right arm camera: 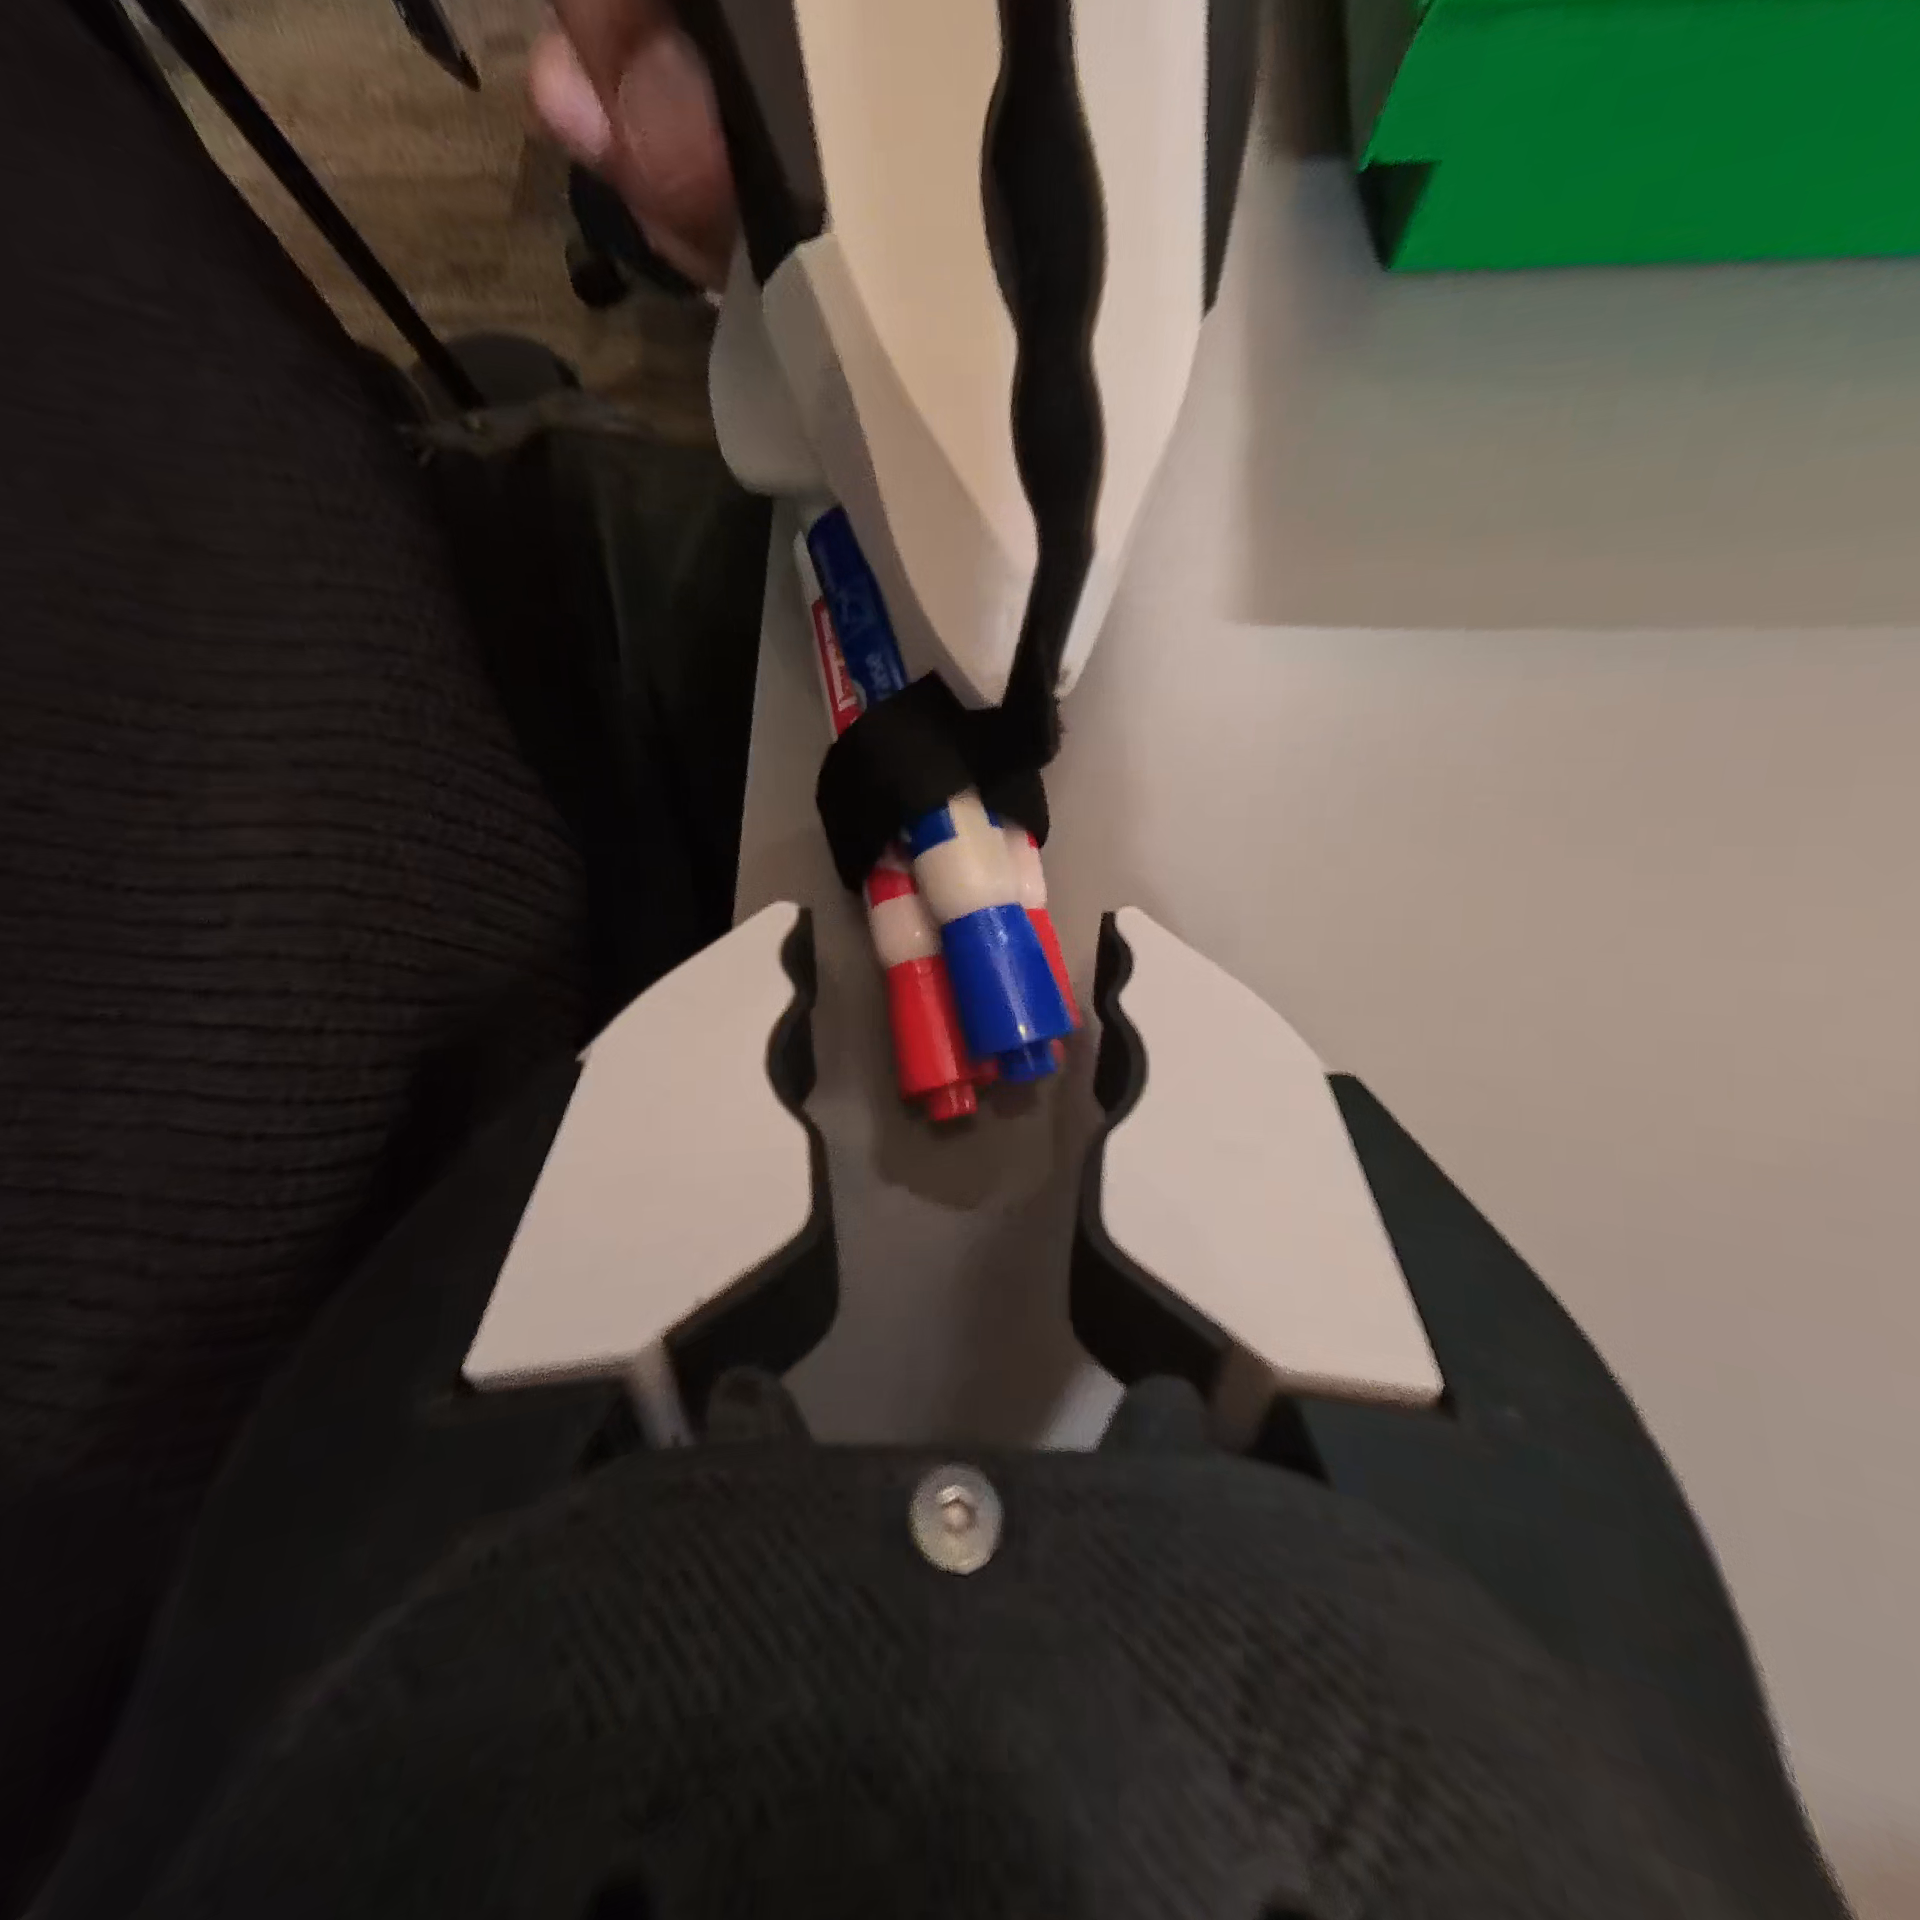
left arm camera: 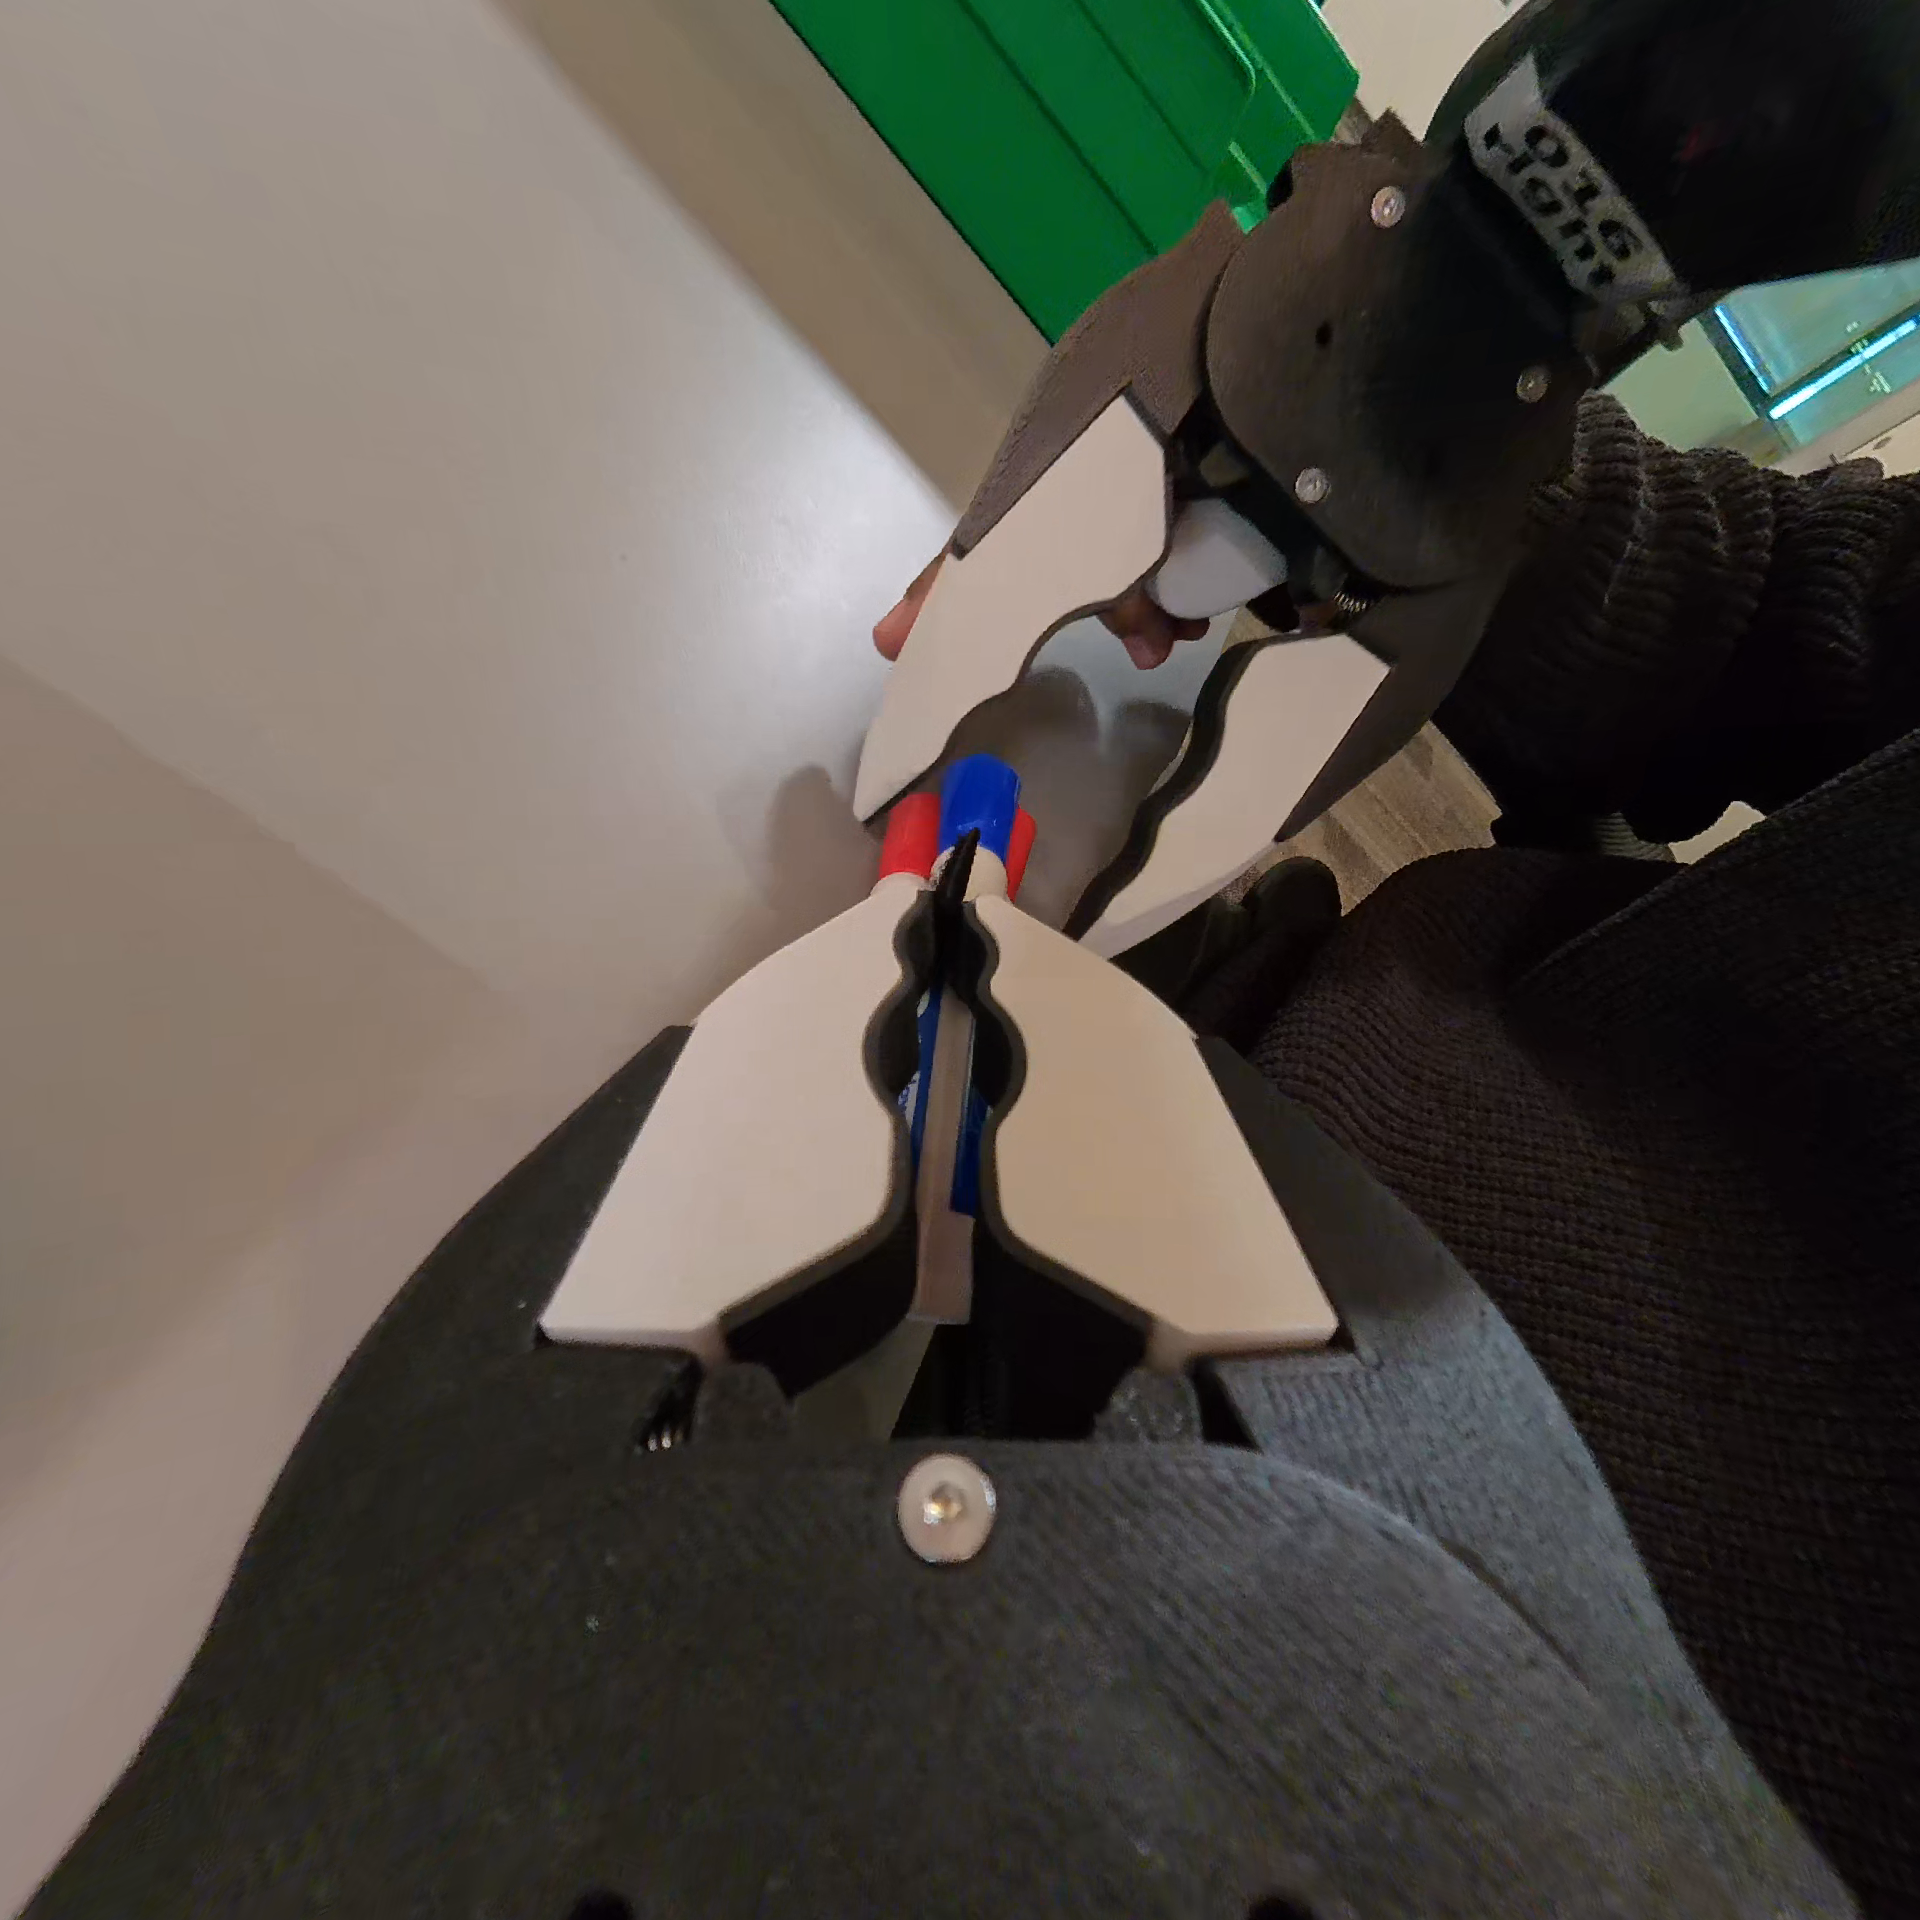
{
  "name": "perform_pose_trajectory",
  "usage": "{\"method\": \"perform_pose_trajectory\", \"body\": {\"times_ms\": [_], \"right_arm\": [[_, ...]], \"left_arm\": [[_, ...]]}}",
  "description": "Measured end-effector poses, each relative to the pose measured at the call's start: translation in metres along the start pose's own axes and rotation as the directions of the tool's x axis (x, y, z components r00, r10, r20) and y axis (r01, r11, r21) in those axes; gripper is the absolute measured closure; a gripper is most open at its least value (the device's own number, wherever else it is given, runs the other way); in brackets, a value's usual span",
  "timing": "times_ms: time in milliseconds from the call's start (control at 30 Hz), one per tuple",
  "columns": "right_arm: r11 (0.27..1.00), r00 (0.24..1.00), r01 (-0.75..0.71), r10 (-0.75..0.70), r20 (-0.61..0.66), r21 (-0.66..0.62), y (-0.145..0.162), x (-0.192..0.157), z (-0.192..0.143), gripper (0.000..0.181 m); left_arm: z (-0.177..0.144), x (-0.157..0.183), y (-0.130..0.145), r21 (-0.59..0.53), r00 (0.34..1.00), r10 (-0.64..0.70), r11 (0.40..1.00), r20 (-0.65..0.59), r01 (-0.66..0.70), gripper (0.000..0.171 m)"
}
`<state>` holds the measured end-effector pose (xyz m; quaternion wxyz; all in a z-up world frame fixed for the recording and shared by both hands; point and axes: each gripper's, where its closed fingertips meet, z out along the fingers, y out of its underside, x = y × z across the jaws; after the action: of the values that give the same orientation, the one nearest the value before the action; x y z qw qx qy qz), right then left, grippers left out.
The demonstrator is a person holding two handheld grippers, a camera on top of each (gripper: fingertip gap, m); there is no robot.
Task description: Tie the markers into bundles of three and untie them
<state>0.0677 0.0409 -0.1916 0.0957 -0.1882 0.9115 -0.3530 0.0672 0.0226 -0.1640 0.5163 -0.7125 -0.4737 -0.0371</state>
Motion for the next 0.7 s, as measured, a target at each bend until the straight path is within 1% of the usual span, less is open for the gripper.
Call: {"method": "perform_pose_trajectory", "body": {"times_ms": [67,133,333,700], "right_arm": [[0.999,0.999,0.029,-0.030,-0.016,-0.034,0.003,0.001,0.004,0.131],[0.996,0.998,0.061,-0.063,-0.026,-0.064,0.004,0.002,0.007,0.144],[0.991,0.997,0.079,-0.081,-0.015,-0.105,0.012,0.000,0.008,0.143],[0.991,0.997,0.069,-0.071,-0.014,-0.112,0.017,0.001,0.004,0.144]], "left_arm": [[0.000,0.001,0.000,-0.001,1.000,0.001,1.000,-0.004,-0.001,0.166],[0.000,0.002,0.000,-0.001,1.000,0.006,1.000,-0.007,-0.006,0.166],[0.001,0.003,0.001,-0.009,1.000,0.014,1.000,-0.010,-0.014,0.166],[0.000,0.001,0.002,-0.014,1.000,0.012,1.000,0.003,-0.012,0.166]]}}
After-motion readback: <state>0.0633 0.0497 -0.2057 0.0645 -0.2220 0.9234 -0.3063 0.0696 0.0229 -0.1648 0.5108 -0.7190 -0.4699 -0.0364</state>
